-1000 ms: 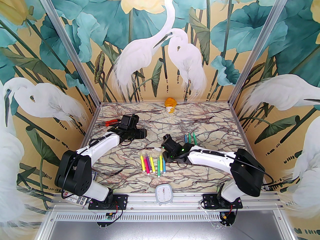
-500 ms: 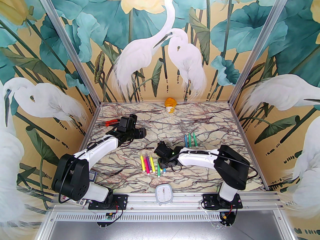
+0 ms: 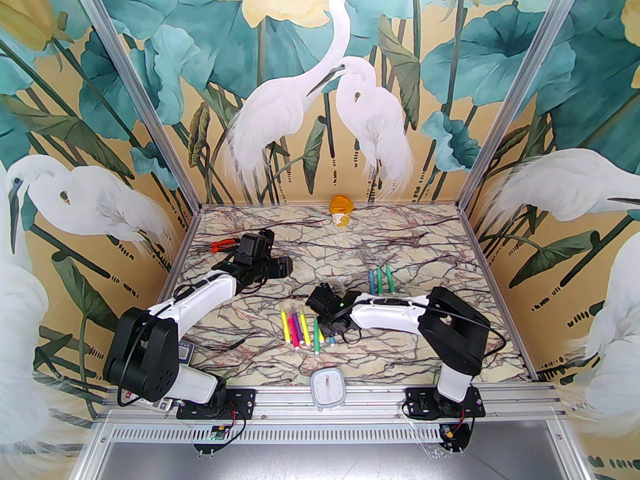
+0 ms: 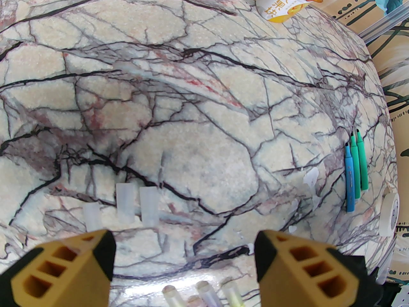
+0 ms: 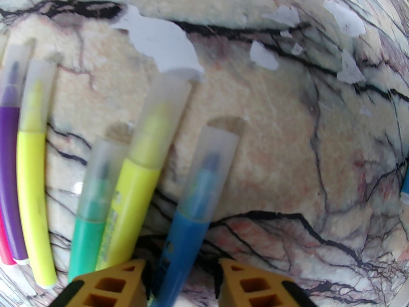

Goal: Open the pen caps

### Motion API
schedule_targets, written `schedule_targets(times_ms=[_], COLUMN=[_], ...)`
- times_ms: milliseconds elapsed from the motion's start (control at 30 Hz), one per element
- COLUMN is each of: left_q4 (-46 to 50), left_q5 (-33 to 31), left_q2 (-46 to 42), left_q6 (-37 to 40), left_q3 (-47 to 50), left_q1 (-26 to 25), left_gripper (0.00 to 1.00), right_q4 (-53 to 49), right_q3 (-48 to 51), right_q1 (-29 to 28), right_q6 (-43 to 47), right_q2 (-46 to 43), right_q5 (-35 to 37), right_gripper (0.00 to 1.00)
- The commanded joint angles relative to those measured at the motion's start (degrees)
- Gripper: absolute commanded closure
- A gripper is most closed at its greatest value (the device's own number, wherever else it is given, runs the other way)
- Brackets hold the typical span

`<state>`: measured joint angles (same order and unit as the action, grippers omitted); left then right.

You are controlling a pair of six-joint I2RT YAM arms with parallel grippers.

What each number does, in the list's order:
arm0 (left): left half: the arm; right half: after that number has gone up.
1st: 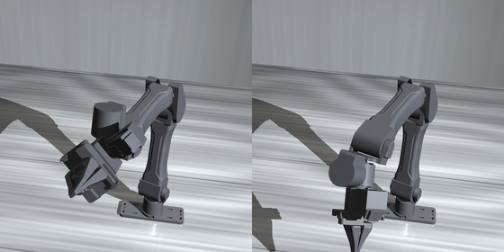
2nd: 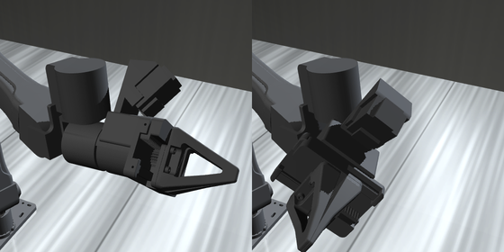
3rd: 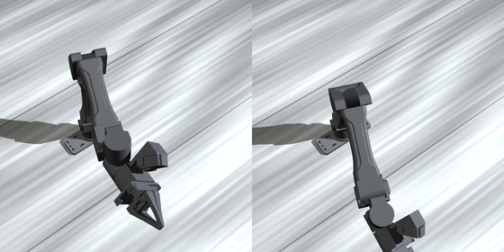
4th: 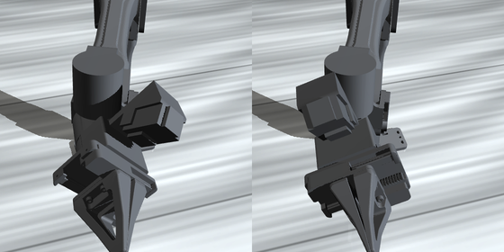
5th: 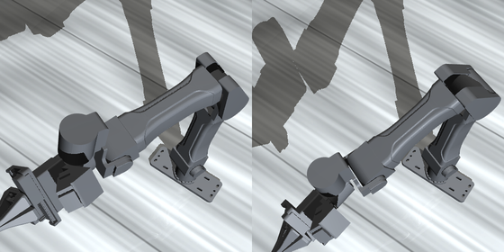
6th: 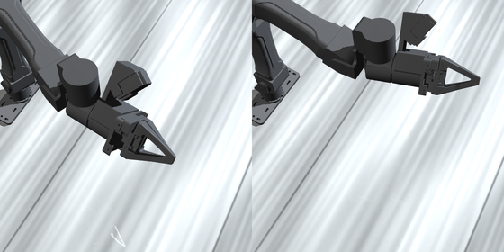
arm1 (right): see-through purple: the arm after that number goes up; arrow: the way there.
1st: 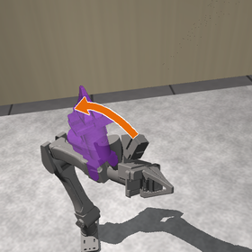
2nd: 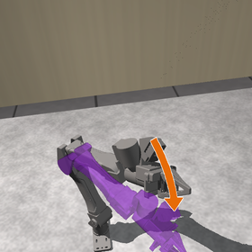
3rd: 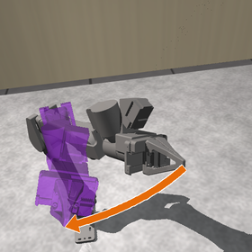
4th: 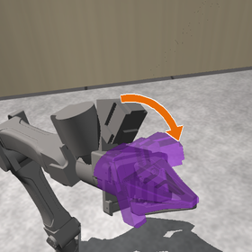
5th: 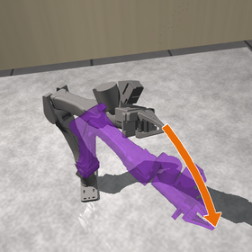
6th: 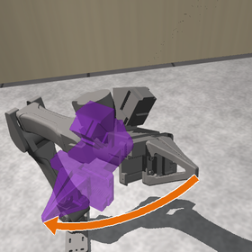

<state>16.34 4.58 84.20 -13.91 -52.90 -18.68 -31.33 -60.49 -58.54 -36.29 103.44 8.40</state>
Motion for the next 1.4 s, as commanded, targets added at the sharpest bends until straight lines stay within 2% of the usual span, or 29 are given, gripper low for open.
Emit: schedule_targets(times_ms=[0, 167, 333, 500, 733, 933, 1133, 1367], left_q4=[-1.2, -1.3, -2.9, -3.3, -7.2, -14.0, -16.3, -17.5], left_q5=[-0.7, 0.6, 5.3, 10.4, 21.0, 33.9, 37.9, 41.2], left_q2=[-1.4, -2.0, -1.4, -0.5, 0.8, 2.8, 2.7, 3.3], left_q6=[0.5, 0.7, 0.8, 0.7, -1.7, -5.0, -5.0, -5.0], left_q3=[1.0, 1.8, 3.0, 2.9, 3.2, 4.0, 3.8, 3.2], left_q1=[0.5, 0.6, 0.5, 0.5, 0.2, -0.9, -3.3, -5.7], left_gripper=[0.23, 0.23, 0.23, 0.24, 0.25, 0.26, 0.27, 0.29], right_q4=[-1.7, -1.4, -1.0, 2.4, 9.6, 16.5, 20.5, 22.3], right_q3=[-0.1, 1.1, 0.9, 3.4, 9.1, 14.2, 17.7, 18.3], right_q1=[0.5, 1.5, 2.3, 3.3, 4.9, 6.0, 6.8, 6.8], right_q6=[-1.2, -1.2, -0.4, 0.6, 4.5, 7.3, 8.4, 9.9], right_q2=[1.7, 1.7, 1.6, -2.3, -11.9, -20.4, -25.9, -27.9], right_q5=[2.2, 3.0, 3.1, 2.4, 0.4, -1.4, -2.3, -2.8], right_gripper=[0.65, 0.71, 0.82, 0.86, 0.89, 0.9, 0.91, 0.91])
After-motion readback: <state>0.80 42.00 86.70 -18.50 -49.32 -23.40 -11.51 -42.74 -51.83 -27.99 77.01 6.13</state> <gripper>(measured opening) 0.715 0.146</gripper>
